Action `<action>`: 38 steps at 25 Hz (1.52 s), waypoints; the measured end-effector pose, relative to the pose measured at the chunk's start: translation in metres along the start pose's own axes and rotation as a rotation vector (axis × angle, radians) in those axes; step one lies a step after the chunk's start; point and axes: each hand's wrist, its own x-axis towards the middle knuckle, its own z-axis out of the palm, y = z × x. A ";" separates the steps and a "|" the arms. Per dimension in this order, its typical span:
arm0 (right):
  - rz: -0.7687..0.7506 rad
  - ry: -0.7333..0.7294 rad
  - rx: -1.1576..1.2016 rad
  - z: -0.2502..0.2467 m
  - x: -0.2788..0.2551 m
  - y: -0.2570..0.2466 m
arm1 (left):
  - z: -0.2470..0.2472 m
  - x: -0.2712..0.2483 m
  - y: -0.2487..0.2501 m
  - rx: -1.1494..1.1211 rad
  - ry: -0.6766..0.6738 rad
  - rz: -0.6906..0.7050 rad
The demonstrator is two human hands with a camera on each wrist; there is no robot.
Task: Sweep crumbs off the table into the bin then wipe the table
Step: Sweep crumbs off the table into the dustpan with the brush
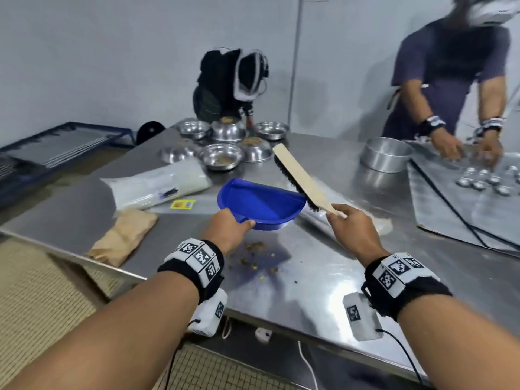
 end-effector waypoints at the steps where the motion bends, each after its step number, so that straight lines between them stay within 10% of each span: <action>1: -0.014 -0.031 0.002 0.010 -0.005 -0.008 | -0.010 -0.003 -0.014 -0.001 0.007 -0.007; 24: -0.419 -0.508 -0.100 0.119 0.010 -0.046 | -0.055 -0.204 -0.159 0.103 0.147 -0.661; 38: -0.427 -0.499 -0.226 0.133 0.025 -0.060 | -0.047 -0.230 -0.214 0.128 0.007 -0.683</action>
